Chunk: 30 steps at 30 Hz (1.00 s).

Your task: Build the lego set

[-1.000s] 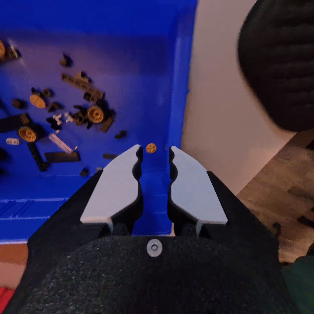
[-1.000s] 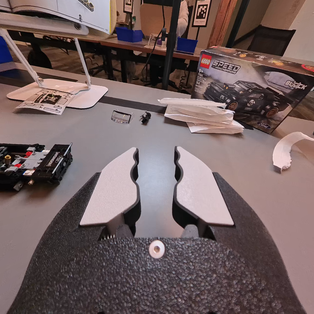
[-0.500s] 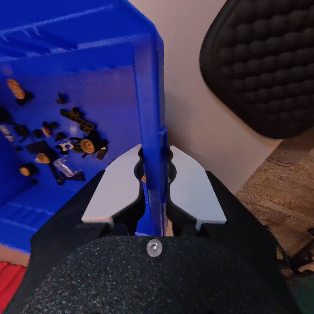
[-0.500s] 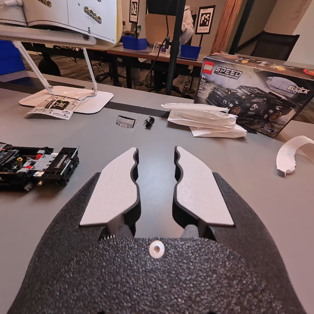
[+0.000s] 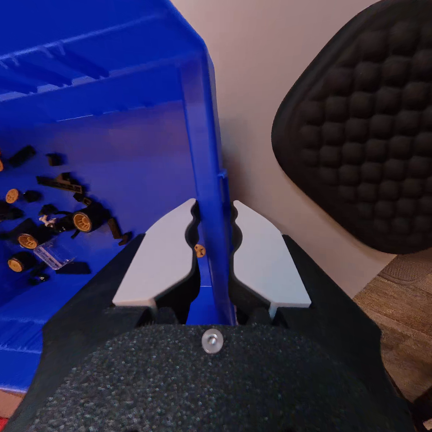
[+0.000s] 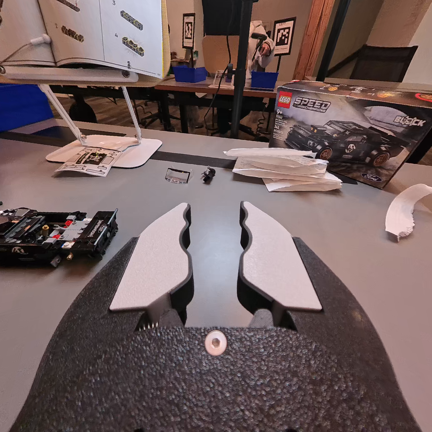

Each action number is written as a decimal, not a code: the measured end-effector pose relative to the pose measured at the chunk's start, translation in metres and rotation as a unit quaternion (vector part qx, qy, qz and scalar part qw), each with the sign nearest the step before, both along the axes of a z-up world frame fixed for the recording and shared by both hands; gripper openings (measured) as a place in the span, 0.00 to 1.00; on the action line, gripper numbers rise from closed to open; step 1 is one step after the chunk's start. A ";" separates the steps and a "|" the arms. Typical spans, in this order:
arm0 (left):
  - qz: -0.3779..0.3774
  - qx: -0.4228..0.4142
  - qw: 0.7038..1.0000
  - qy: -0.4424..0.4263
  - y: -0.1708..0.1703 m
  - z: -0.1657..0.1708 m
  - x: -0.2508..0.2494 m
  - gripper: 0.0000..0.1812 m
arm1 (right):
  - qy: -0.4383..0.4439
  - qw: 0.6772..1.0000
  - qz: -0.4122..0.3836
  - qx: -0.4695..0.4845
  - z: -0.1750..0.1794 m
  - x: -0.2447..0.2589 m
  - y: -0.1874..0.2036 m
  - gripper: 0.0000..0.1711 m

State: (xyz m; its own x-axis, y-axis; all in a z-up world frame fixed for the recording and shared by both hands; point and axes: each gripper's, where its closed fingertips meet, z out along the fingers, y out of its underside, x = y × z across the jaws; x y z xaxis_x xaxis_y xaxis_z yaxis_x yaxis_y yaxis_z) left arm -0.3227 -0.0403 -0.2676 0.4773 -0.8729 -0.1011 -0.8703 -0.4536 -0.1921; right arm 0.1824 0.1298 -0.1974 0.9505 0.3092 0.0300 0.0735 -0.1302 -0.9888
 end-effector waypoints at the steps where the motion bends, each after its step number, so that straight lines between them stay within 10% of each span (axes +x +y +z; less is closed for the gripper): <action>1: 0.002 0.004 1.000 -0.002 0.000 -0.003 0.001 0.13 | -0.001 1.000 0.002 -0.001 0.000 -0.001 0.000 0.23; 11: 0.076 0.107 0.986 -0.098 0.057 0.061 -0.023 0.17 | -0.007 1.000 0.003 -0.001 -0.001 -0.004 0.000 0.23; 30: 0.083 -0.057 0.994 0.034 0.110 -0.022 -0.071 0.13 | -0.012 1.000 0.002 -0.010 -0.006 -0.004 0.001 0.23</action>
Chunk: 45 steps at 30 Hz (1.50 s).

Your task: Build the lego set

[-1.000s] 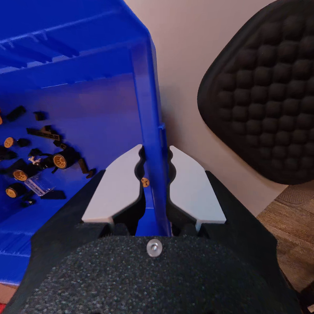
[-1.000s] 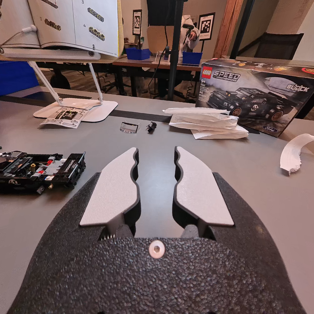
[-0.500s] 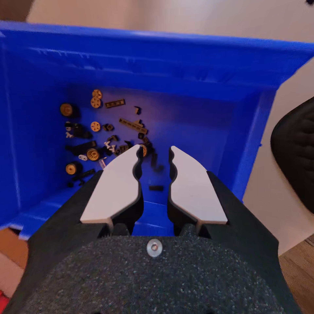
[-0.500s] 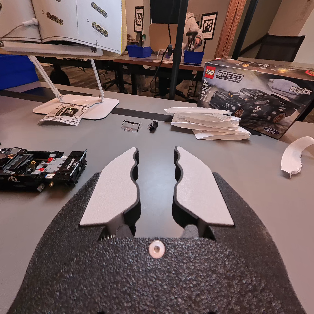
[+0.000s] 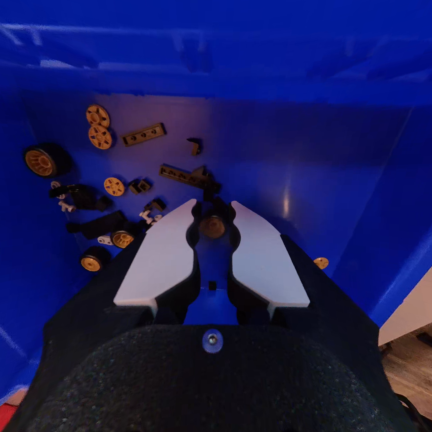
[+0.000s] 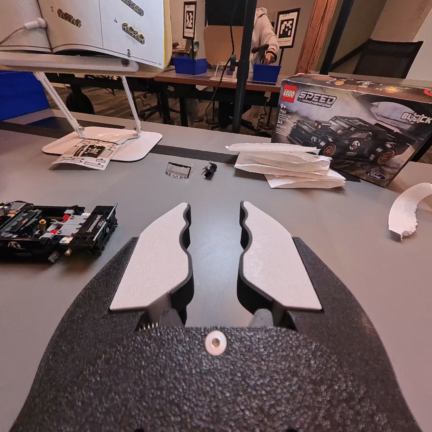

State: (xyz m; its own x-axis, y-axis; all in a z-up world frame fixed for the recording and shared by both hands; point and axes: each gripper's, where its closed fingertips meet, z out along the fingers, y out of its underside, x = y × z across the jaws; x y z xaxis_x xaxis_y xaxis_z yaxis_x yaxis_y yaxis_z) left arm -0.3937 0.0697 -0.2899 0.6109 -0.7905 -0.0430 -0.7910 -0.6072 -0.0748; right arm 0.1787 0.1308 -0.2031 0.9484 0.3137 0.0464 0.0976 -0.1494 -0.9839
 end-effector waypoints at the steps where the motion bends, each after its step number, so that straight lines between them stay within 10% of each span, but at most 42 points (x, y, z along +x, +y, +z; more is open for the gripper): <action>1: 0.000 0.000 1.000 -0.002 0.001 0.002 -0.002 0.13 | 0.000 1.000 0.000 0.000 0.000 0.000 0.000 0.23; 33: -0.053 -0.041 0.998 -0.017 -0.034 0.006 -0.011 0.03 | -0.005 1.000 0.005 -0.004 -0.002 -0.003 0.001 0.23; 45: -0.051 0.016 0.983 -0.178 -0.042 0.057 0.016 0.10 | -0.005 1.000 0.009 -0.001 -0.001 -0.004 0.000 0.23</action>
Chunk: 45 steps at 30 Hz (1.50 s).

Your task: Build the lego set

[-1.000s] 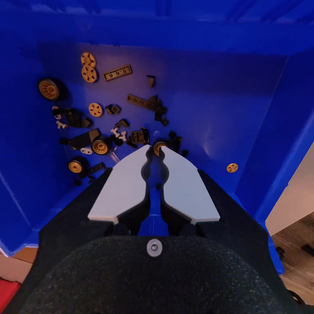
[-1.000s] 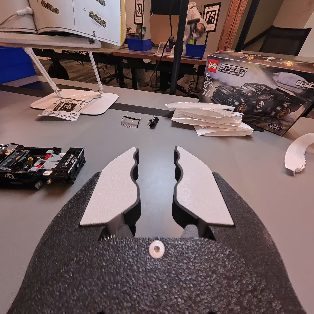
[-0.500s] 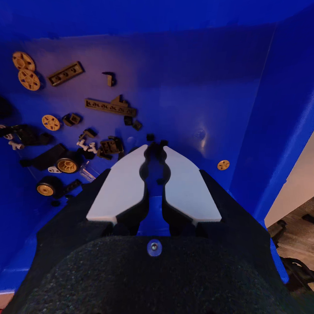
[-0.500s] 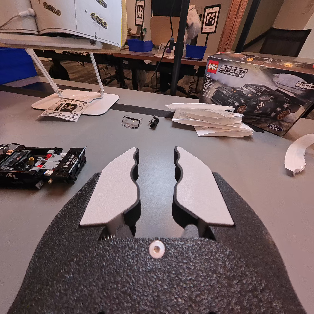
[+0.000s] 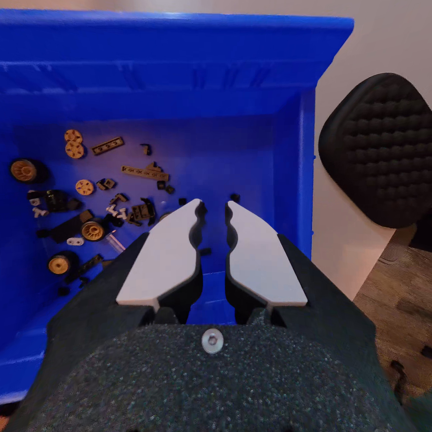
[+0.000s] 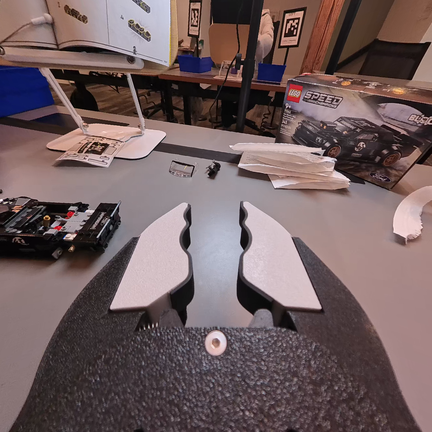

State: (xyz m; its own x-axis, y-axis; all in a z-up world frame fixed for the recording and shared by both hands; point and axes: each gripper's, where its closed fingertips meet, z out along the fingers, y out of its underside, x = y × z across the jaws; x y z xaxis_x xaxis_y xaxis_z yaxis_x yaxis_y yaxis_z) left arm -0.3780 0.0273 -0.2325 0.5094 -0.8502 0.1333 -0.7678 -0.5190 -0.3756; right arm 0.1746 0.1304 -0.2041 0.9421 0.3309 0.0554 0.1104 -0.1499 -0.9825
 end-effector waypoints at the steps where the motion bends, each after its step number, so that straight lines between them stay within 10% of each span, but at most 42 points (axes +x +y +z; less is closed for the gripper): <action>1: 0.007 0.014 1.000 0.009 0.003 0.002 -0.004 0.09 | 0.000 1.000 0.000 0.000 0.000 0.000 0.000 0.23; 15: 0.185 0.178 0.929 0.266 0.066 0.037 -0.110 0.00 | 0.004 1.000 0.007 0.008 0.004 -0.003 -0.003 0.23; 29: 0.167 0.077 0.919 0.348 0.084 -0.010 -0.143 0.03 | 0.012 1.000 0.009 0.015 0.008 -0.002 -0.006 0.23; 45: 0.154 0.008 0.968 0.197 0.099 -0.045 -0.082 0.15 | 0.011 1.000 0.004 0.009 0.005 0.001 -0.004 0.23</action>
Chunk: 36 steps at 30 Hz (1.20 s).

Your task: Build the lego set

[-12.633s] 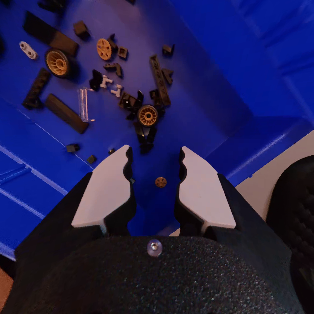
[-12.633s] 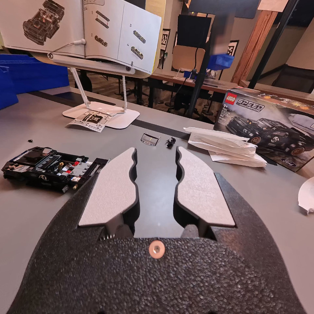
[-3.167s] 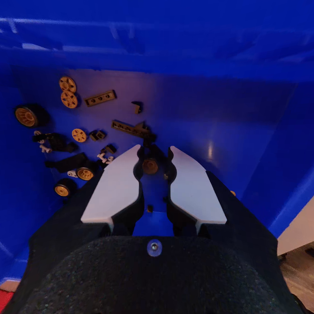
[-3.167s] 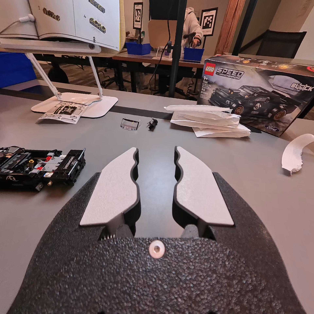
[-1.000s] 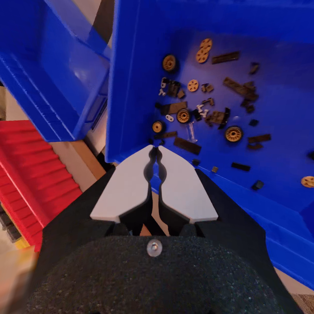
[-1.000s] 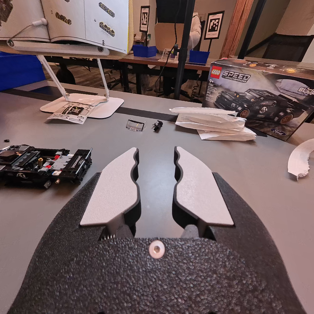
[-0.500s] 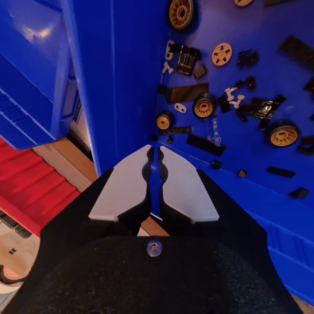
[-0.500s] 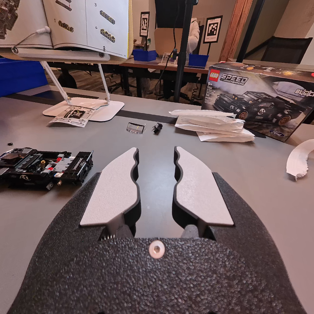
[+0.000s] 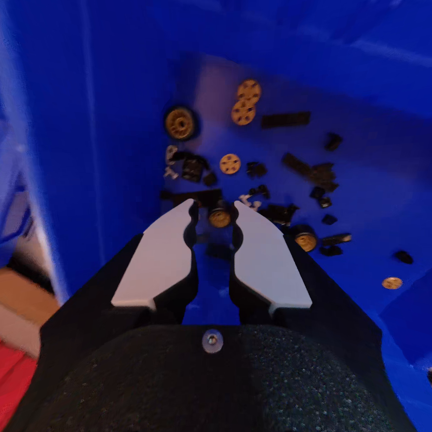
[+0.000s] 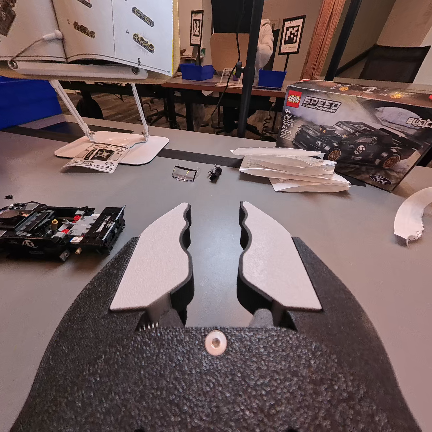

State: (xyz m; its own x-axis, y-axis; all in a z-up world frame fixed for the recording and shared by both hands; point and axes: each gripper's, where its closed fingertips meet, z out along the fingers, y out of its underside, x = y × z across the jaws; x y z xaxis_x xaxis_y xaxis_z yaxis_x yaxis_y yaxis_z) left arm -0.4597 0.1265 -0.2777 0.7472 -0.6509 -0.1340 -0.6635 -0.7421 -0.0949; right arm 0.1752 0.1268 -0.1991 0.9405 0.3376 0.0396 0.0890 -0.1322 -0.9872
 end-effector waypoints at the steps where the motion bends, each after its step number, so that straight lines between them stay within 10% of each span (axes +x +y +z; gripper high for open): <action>1: -0.011 -0.012 1.000 -0.022 -0.003 -0.002 0.009 0.15 | 0.000 1.000 0.000 -0.001 0.000 0.000 0.000 0.23; 14: -0.090 -0.115 0.986 -0.086 -0.047 -0.008 0.039 0.01 | -0.003 1.000 -0.001 -0.004 -0.002 0.000 0.001 0.23; 30: -0.078 -0.024 0.996 -0.027 -0.004 -0.020 0.037 0.05 | -0.004 1.000 0.001 -0.004 -0.002 -0.001 0.001 0.23; 36: -0.120 -0.038 0.978 -0.165 -0.018 0.000 0.077 0.01 | -0.003 1.000 0.001 -0.007 -0.003 -0.001 0.001 0.23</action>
